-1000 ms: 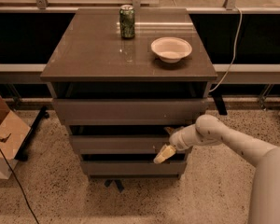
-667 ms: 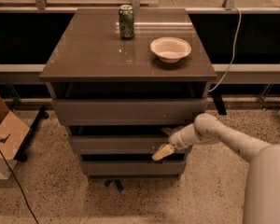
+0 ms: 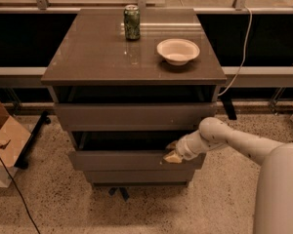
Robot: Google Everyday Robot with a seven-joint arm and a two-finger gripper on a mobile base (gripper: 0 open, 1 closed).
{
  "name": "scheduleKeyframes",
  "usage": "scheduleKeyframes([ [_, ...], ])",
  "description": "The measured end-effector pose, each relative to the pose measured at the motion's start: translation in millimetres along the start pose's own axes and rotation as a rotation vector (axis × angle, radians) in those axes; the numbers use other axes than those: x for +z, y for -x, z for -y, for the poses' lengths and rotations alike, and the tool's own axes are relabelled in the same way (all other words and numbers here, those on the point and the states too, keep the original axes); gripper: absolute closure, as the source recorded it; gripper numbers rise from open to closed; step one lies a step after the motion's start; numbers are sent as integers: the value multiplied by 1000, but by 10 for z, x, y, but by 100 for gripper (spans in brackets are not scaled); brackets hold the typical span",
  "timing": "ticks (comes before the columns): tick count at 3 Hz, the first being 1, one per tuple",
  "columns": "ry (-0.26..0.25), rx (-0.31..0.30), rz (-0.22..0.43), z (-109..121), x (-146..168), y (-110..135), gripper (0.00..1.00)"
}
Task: Open middle drawer
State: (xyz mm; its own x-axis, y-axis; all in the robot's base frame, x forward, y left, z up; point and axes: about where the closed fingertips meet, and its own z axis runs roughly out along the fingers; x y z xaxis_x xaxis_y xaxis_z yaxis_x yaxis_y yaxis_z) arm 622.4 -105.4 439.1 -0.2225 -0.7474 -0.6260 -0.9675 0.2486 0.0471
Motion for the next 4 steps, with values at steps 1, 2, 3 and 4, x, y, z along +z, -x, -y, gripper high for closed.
scheduleKeyframes([
  [1, 0, 0, 0, 0, 0, 0, 96],
  [2, 0, 0, 0, 0, 0, 0, 45],
  [3, 0, 0, 0, 0, 0, 0, 26],
  [4, 4, 0, 0, -14, 22, 2, 3],
])
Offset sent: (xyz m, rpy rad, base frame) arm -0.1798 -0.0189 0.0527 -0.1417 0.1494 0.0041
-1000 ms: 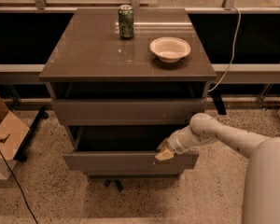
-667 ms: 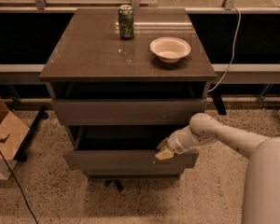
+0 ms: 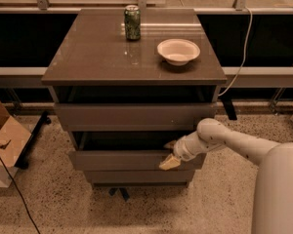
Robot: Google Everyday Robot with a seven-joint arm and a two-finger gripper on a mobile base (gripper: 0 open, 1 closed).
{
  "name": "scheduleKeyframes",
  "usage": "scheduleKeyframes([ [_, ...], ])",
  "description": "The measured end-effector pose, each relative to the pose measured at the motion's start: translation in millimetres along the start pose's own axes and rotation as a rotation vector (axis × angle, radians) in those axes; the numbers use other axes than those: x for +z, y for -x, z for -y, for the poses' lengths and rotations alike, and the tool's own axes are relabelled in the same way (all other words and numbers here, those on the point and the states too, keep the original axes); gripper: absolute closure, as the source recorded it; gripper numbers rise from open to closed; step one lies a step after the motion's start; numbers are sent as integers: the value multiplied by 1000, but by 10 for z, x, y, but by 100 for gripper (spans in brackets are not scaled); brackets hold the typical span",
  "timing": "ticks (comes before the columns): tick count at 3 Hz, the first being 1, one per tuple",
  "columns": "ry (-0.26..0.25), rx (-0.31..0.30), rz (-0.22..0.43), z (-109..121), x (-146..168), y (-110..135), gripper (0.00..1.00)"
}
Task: Open middle drawer
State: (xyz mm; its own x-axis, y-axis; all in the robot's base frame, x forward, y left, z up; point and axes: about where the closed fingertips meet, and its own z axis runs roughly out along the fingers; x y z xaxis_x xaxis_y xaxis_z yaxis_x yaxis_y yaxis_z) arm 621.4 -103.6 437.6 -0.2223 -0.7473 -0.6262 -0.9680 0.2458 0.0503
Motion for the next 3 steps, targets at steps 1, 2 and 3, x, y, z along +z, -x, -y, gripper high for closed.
scheduleKeyframes([
  [1, 2, 0, 0, -6, 11, 1, 0],
  [2, 10, -26, -43, -9, 69, -14, 0],
  [3, 43, -56, -135, -44, 146, -132, 0],
])
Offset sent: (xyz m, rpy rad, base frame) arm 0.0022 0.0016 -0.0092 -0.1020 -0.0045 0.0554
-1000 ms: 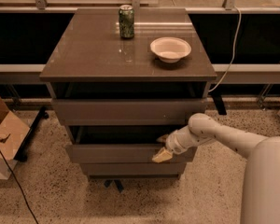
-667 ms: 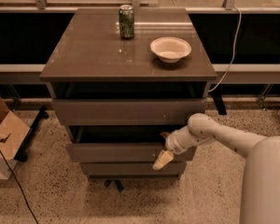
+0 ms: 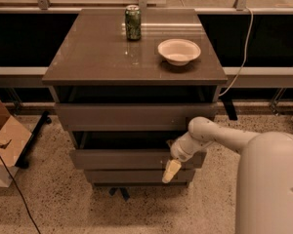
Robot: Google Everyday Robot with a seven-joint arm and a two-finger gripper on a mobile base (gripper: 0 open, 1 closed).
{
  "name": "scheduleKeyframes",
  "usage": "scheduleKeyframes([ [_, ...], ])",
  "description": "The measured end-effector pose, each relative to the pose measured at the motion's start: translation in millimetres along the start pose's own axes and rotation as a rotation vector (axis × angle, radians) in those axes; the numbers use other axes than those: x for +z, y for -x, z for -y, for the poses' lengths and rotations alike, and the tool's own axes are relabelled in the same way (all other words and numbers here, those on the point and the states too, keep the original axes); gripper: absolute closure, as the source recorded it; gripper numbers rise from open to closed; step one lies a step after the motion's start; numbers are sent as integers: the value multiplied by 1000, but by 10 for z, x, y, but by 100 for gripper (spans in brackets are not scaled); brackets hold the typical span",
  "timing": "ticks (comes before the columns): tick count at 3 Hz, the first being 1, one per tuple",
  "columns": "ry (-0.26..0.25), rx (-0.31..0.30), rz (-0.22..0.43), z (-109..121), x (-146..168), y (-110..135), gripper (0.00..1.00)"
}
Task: Open middle drawer
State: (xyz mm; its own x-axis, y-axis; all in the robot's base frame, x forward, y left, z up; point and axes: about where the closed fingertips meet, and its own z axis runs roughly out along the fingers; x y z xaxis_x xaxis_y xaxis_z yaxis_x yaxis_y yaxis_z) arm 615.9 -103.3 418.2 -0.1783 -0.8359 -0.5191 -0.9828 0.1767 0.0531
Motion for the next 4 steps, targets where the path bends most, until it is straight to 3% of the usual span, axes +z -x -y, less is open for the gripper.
scheduleKeyframes([
  [1, 56, -13, -114, -71, 9, -227, 25],
  [3, 56, -13, -114, -73, -31, -203, 72],
  [4, 56, -13, -114, -73, -31, -203, 68],
])
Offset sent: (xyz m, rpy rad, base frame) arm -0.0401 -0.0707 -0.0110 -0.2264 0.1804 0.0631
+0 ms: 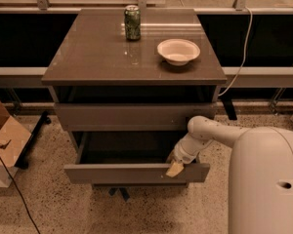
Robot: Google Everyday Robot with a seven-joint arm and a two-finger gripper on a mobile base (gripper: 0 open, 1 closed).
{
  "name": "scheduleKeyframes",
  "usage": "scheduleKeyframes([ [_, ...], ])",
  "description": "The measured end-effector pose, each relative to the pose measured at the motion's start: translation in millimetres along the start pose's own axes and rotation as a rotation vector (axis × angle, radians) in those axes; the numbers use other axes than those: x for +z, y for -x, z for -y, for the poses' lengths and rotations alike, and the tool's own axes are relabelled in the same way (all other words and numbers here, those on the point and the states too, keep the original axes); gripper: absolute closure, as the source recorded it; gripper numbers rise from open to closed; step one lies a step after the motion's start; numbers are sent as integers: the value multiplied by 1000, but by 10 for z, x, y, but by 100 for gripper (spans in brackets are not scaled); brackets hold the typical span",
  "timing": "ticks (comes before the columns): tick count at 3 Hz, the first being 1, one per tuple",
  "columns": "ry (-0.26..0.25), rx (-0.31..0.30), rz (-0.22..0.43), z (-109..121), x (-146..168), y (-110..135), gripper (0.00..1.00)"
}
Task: Open middle drawer
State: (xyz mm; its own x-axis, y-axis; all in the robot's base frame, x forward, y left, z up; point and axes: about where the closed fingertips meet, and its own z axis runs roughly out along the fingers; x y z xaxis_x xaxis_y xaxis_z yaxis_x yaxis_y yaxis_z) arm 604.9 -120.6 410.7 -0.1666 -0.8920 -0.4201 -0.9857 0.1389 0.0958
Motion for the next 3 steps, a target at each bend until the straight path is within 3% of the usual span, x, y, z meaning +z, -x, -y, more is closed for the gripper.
scheduleKeyframes([
  [1, 42, 73, 8, -349, 39, -110, 45],
  [2, 51, 95, 14, -414, 39, -127, 21],
  [3, 111, 193, 31, -871, 115, -236, 1],
])
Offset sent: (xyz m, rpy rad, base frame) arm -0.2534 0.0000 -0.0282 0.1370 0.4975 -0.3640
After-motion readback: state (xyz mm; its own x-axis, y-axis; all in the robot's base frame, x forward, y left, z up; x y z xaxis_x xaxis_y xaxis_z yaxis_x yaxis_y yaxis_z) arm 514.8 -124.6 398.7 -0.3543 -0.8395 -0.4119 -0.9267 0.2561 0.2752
